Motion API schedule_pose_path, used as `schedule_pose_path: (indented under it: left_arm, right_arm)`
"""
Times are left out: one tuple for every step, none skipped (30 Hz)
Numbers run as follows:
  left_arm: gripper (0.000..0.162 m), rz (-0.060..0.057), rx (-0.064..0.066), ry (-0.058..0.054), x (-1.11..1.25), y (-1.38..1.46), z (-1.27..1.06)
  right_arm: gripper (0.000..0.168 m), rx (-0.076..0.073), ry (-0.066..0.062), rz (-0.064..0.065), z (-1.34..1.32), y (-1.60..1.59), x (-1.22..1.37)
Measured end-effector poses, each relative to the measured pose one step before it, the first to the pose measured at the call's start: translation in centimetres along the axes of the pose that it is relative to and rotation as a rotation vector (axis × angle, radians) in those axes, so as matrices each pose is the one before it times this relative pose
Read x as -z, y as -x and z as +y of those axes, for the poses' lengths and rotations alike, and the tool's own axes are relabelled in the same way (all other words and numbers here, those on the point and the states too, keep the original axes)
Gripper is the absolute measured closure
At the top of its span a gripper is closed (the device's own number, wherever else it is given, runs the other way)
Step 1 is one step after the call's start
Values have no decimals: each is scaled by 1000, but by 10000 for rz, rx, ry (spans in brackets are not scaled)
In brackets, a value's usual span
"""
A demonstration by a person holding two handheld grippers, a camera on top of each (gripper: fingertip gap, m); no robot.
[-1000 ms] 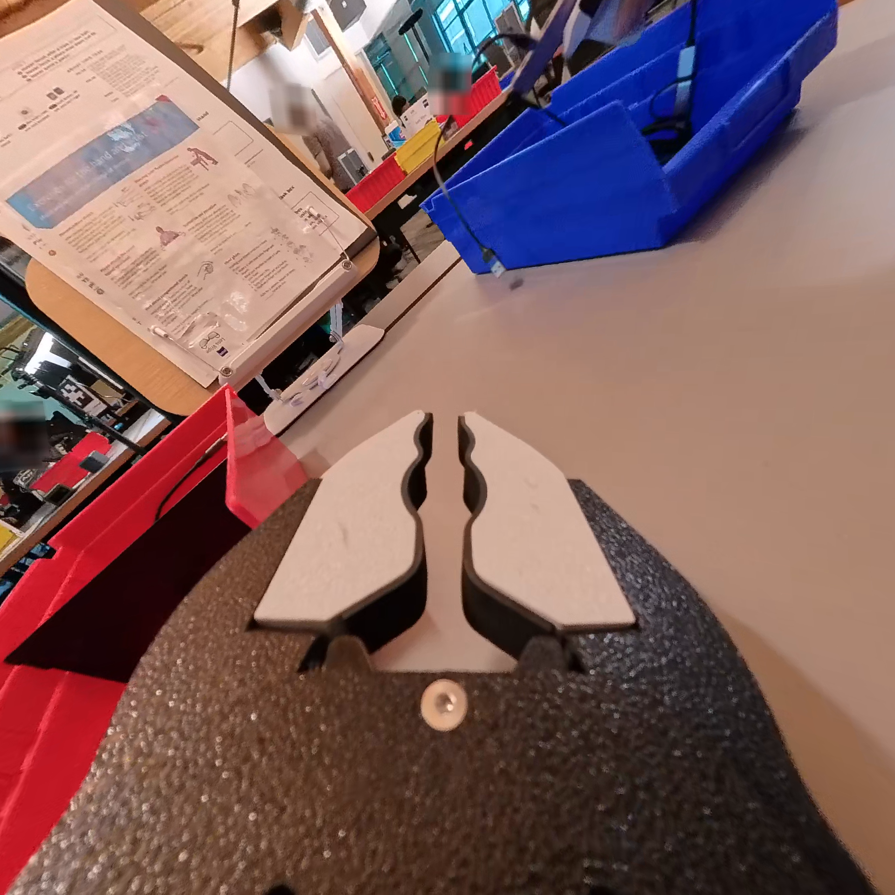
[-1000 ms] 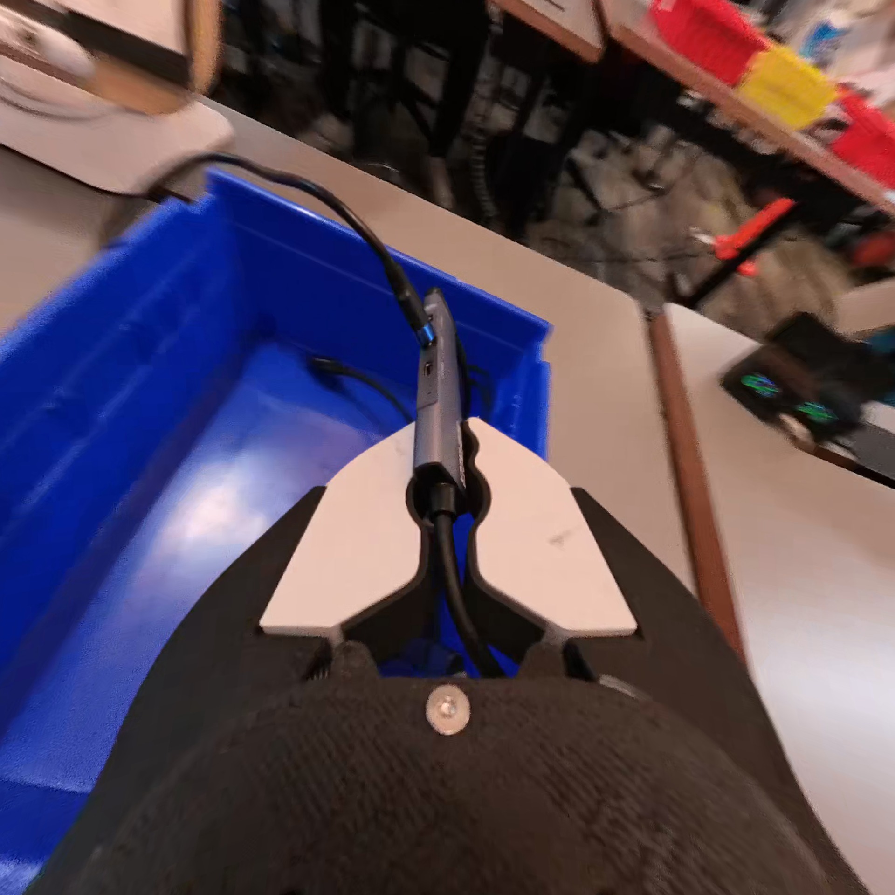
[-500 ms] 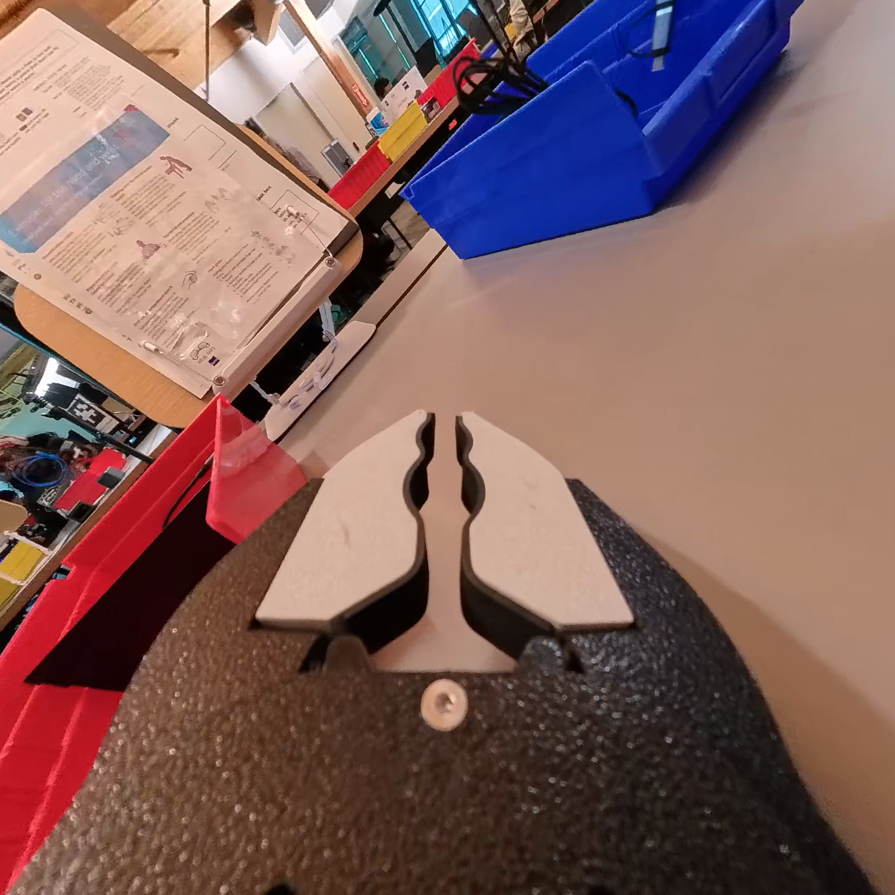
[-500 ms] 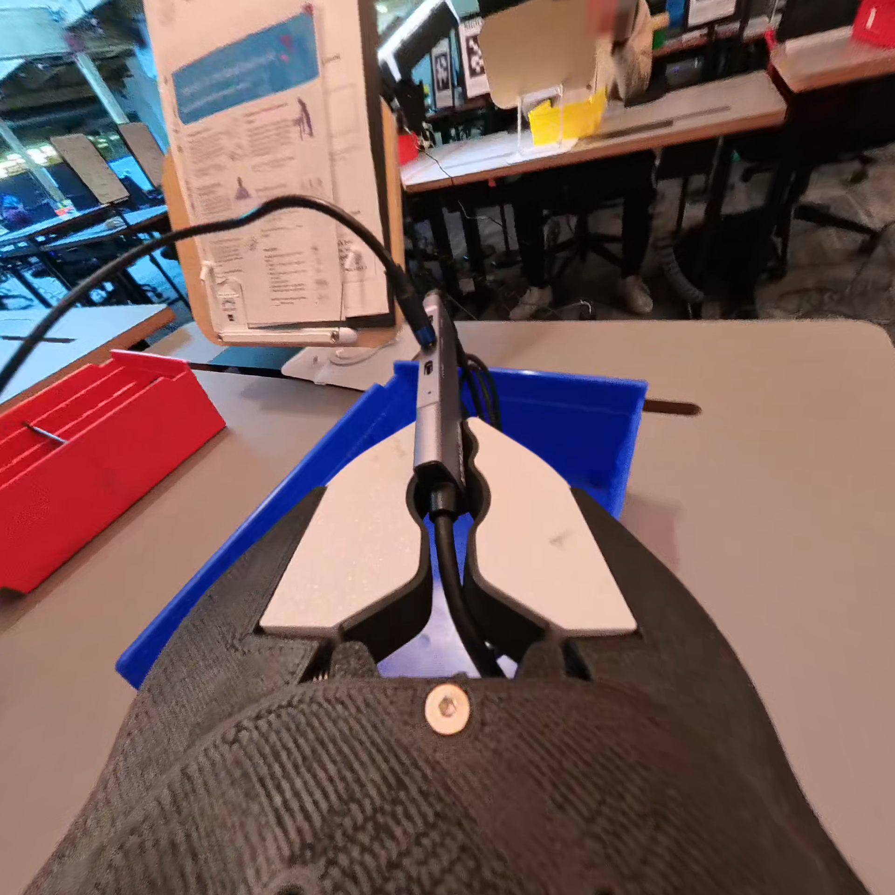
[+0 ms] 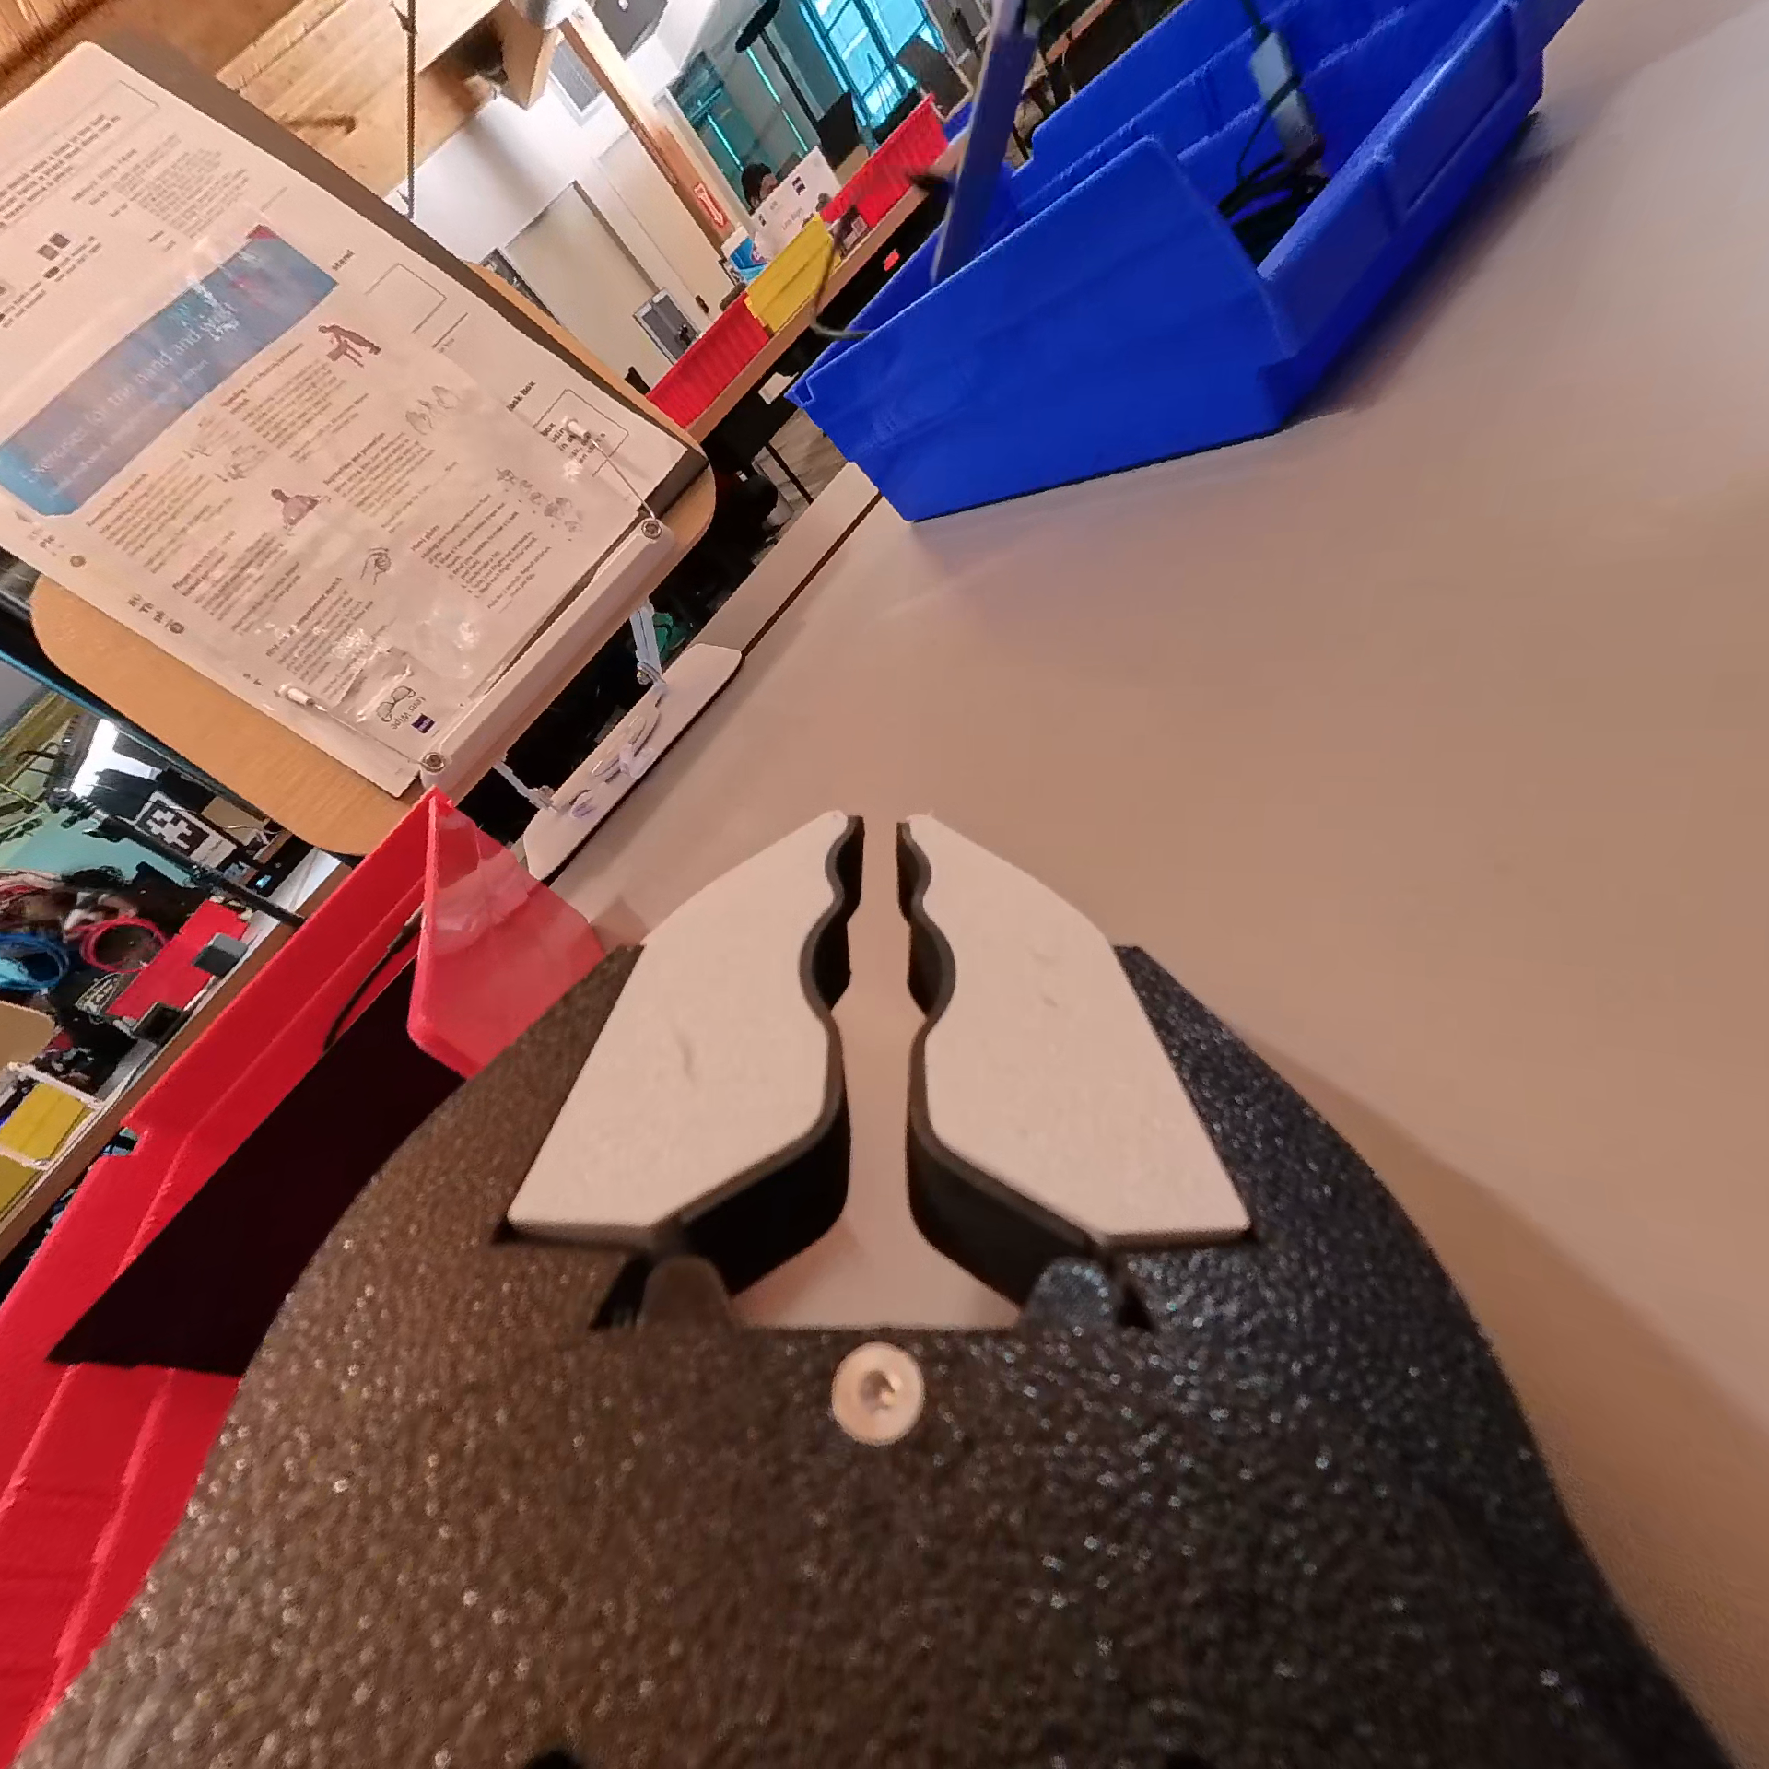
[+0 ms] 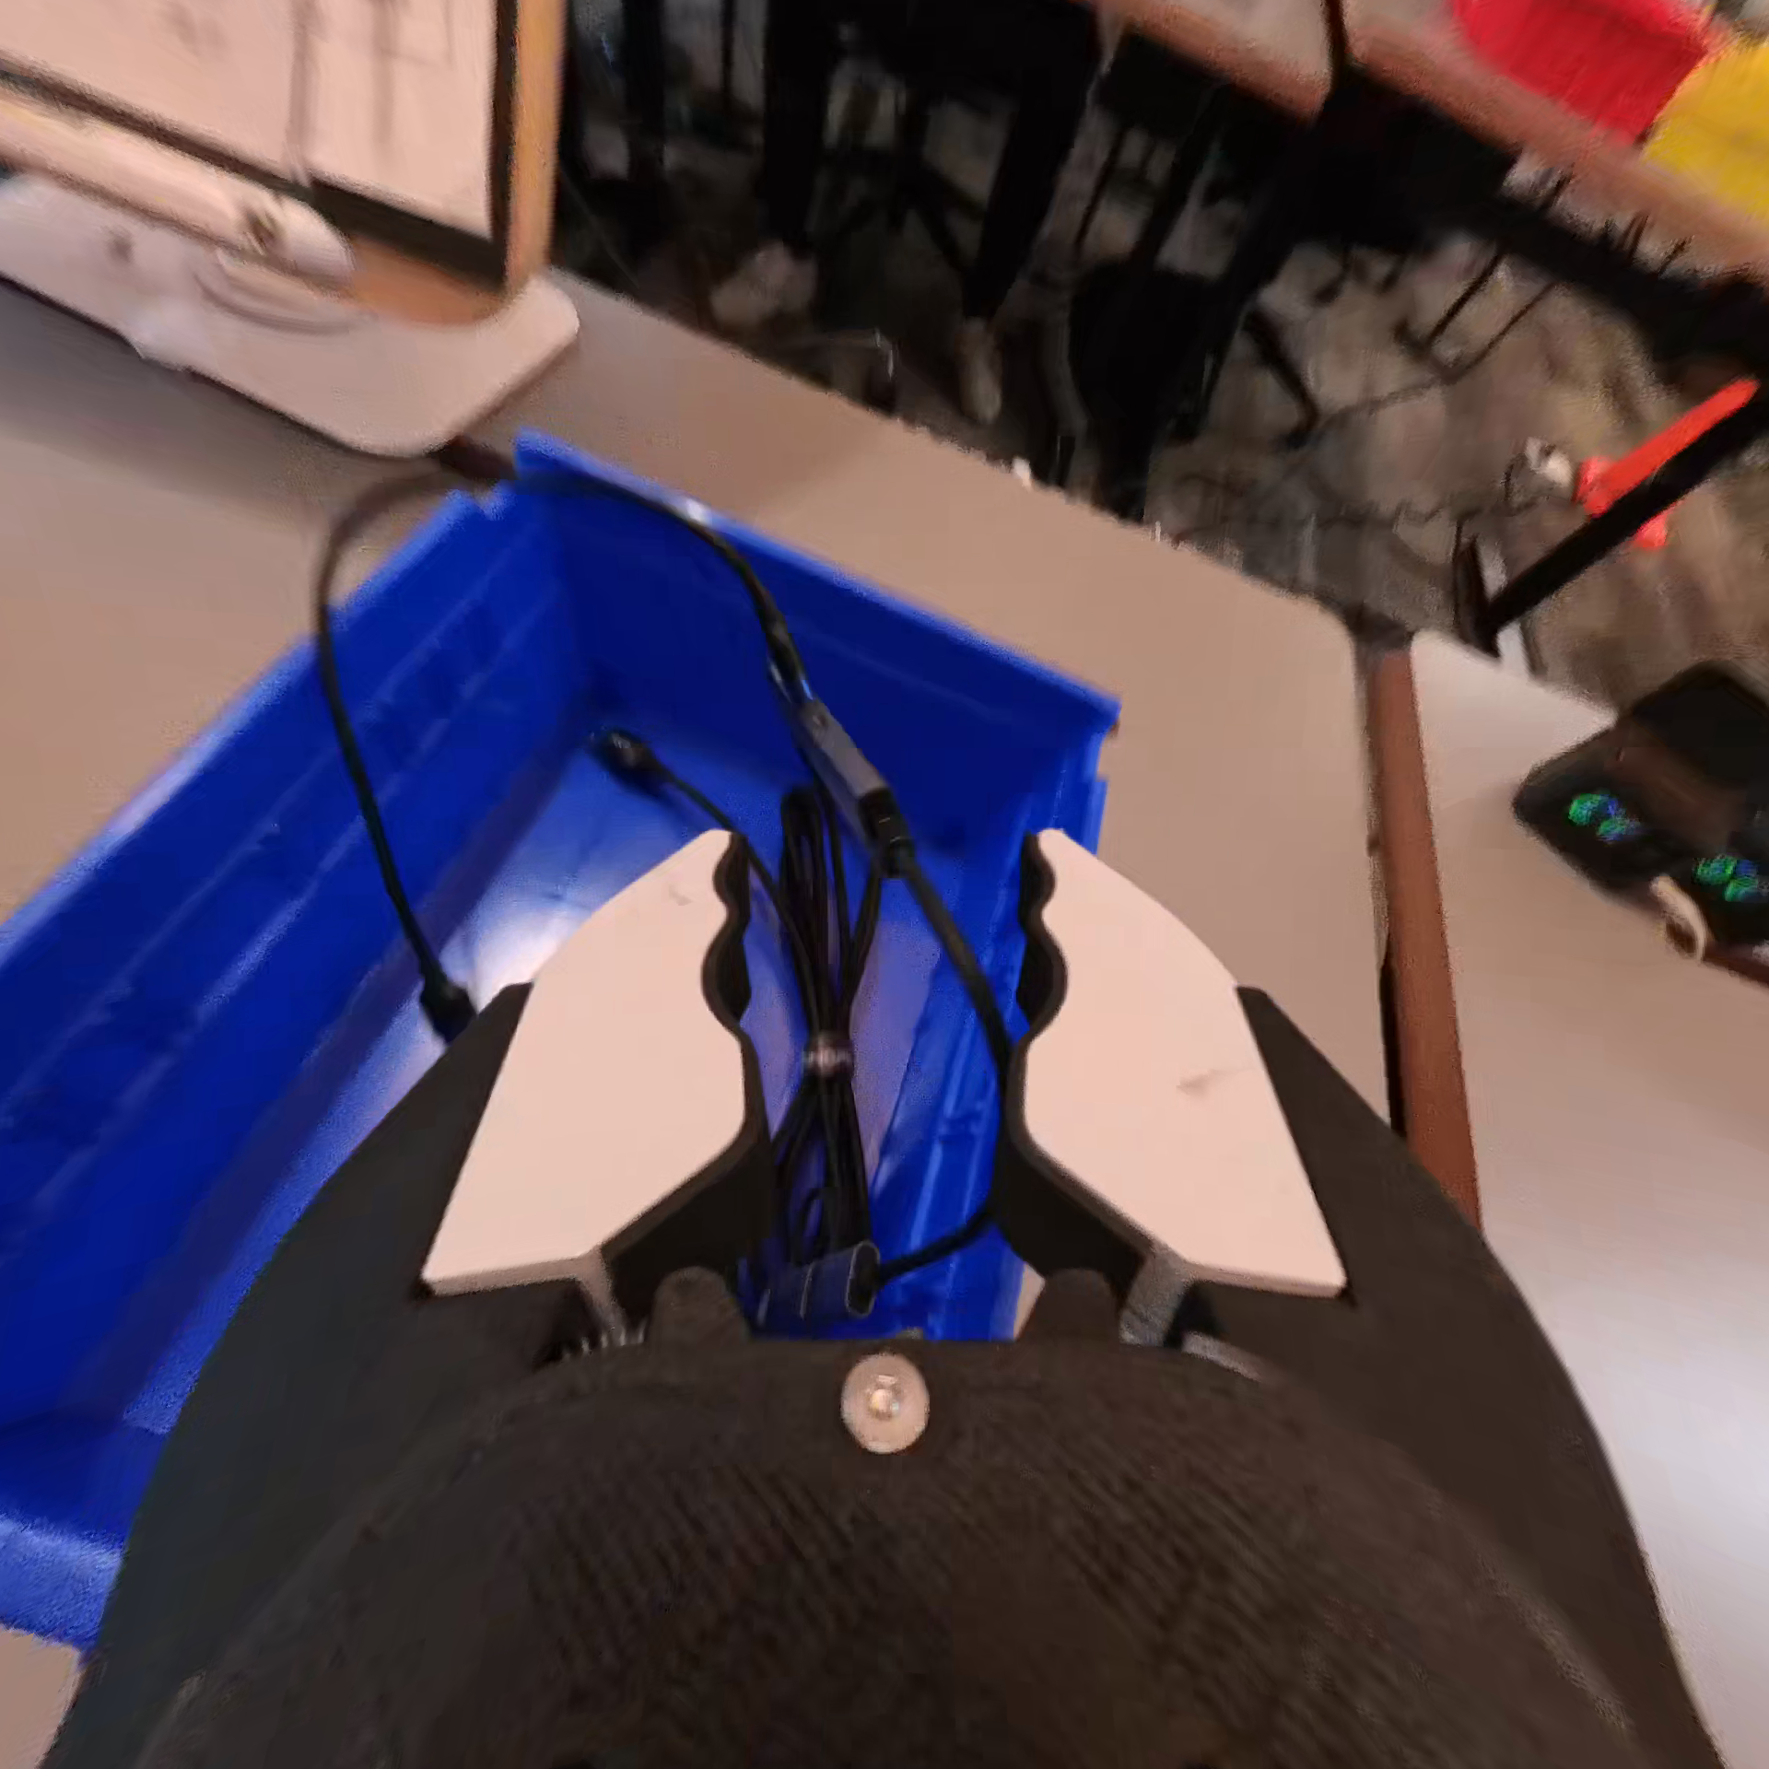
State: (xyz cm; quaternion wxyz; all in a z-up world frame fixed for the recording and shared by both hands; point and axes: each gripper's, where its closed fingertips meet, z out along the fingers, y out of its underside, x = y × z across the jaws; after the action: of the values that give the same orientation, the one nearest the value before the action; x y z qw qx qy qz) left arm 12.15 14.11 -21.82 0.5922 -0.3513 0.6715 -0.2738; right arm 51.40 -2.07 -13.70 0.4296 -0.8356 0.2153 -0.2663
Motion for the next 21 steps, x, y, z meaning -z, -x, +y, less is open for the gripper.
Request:
schedule_pose_path:
  left_arm:
    - [156,14,9,2,-8,-3,5]
    - [156,16,14,17,-27,1,26]
    - [156,7,16,7,-24,11,15]
    - [156,-11,22,-19,9,39,-27]
    - [156,-12,32,-37,27,55,-43]
    - [156,-9,49,-42,44,60,-42]
    - [155,-37,88,-47,44,123,-58]
    - [155,-54,156,-49,59,195,-75]
    - [153,-56,230,-37,56,260,-108]
    - [152,-60,287,-16,54,344,-109]
    - [150,-56,329,7,67,393,-157]
    - [149,-78,355,33,102,513,-199]
    - [148,-103,351,80,156,616,-195]
    - [148,-85,318,123,224,665,-187]
    - [148,-86,284,126,286,739,-224]
    - [147,-153,265,100,358,930,-309]
    - [147,-204,253,75,385,1152,-378]
    - [147,-210,260,142,321,1358,-347]
    - [147,-201,297,310,165,1565,-186]
    - [146,-127,312,462,-13,1675,-45]
    - [145,-34,260,536,-195,1731,-19]
  right_arm:
    - [113,35,-437,-260,-1069,199,476]
    - [112,-18,-249,-582,-745,717,478]
    - [112,-114,52,-449,-252,635,475]
    - [112,-55,195,113,27,-54,477]
    - [112,68,111,515,82,-452,556]
    - [112,126,-69,459,27,-140,647]
    - [112,83,-242,69,-96,656,706]
    - [113,-64,-376,-333,-197,1524,688]
    - [116,-135,-459,-587,-173,2187,525]
    - [117,-25,-471,-724,3,2603,263]
    - [119,-12,-390,-594,264,2526,-36]
    - [121,81,-321,-405,405,2234,-347]
    - [121,171,-319,-278,434,1986,-524]
    - [121,140,-314,-301,380,1887,-589]
    - [121,-53,-326,-385,247,1832,-608]
    - [121,-196,-469,-502,-23,1786,-604]
    - [123,-42,-268,-358,251,1405,-603]
    - [122,132,-120,-53,330,861,-459]
    - [116,319,-186,310,56,231,-249]
    - [113,283,-230,261,-78,141,-129]
    - [111,164,-234,-32,-245,404,-62]
